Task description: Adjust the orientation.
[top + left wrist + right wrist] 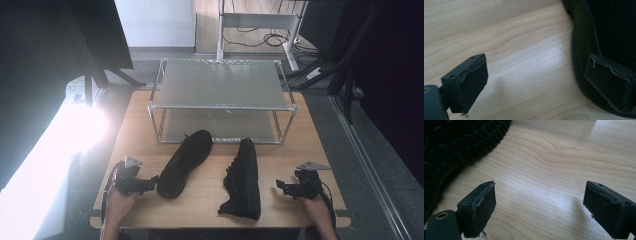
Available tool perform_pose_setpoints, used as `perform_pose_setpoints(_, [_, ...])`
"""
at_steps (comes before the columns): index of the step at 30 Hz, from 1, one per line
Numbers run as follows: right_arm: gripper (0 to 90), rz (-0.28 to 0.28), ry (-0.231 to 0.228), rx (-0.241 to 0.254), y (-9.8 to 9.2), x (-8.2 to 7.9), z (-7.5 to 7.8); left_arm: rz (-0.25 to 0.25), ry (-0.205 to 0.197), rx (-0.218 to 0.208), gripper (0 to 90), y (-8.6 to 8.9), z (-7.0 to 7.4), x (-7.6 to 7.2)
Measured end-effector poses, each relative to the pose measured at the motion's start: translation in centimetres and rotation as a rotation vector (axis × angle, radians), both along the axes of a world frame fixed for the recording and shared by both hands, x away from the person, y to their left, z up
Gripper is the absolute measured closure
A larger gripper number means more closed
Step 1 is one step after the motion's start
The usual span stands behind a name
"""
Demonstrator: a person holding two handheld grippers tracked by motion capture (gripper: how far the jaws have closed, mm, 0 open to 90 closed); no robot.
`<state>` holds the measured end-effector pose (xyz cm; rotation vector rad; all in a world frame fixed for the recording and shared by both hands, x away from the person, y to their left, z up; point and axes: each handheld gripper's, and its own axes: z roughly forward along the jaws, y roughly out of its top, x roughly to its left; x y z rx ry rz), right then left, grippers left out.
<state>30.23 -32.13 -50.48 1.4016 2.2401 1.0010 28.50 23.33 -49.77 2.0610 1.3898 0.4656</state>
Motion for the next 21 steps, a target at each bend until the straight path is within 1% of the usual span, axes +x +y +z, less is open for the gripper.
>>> perform_pose_setpoints(2, [11.5, 0.000, 0.001, 0.000, 0.0, 0.0, 0.0, -0.002, 0.000, -0.003, 5.3, 0.0, 0.0, -0.1])
perform_pose_setpoints(3, [11.5, 0.000, 0.001, 0.000, 0.0, 0.0, 0.0, -0.013, 0.001, -0.010, 5.2, -0.3, 0.0, -0.3])
perform_pose_setpoints(6, [11.5, -0.001, 0.000, 0.001, 0.0, 0.0, 0.0, -0.033, 0.004, 0.005, 5.1, -1.0, 0.0, -0.8])
perform_pose_setpoints(11, [11.5, -0.001, -0.003, 0.002, 0.0, 0.0, 0.1, -0.077, 0.011, 0.003, 4.4, -2.4, 0.0, -1.6])
perform_pose_setpoints(12, [11.5, -0.001, -0.003, 0.003, 0.0, 0.0, 0.1, -0.077, 0.011, 0.003, 4.3, -2.4, 0.0, -1.6])
perform_pose_setpoints(13, [11.5, -0.001, -0.003, 0.003, 0.0, 0.0, 0.1, -0.093, 0.009, 0.006, 4.3, -3.0, 0.0, -1.9])
perform_pose_setpoints(14, [11.5, 0.000, -0.003, 0.003, 0.1, 0.0, 0.1, -0.093, 0.009, 0.006, 4.3, -3.0, 0.0, -1.9])
perform_pose_setpoints(15, [11.5, 0.000, -0.003, 0.004, 0.1, 0.0, 0.1, -0.109, 0.006, 0.014, 4.2, -3.7, 0.1, -2.2])
perform_pose_setpoints(16, [11.6, 0.000, -0.002, 0.005, 0.1, 0.0, 0.1, -0.115, 0.006, 0.017, 4.1, -3.9, 0.1, -2.3])
perform_pose_setpoints(18, [11.5, 0.002, -0.003, 0.004, 0.1, 0.0, 0.1, -0.134, 0.011, 0.011, 3.6, -4.4, 0.1, -2.5])
perform_pose_setpoints(19, [11.5, 0.002, -0.003, 0.005, 0.1, 0.0, 0.1, -0.134, 0.011, 0.011, 3.3, -4.4, 0.1, -2.5])
perform_pose_setpoints(20, [11.5, 0.003, -0.003, 0.005, 0.1, 0.0, 0.1, -0.150, 0.013, 0.006, 2.8, -5.0, 0.0, -2.6])
perform_pose_setpoints(21, [11.5, 0.003, -0.003, 0.005, 0.1, 0.0, 0.1, -0.150, 0.013, 0.006, 2.5, -5.0, 0.0, -2.6])
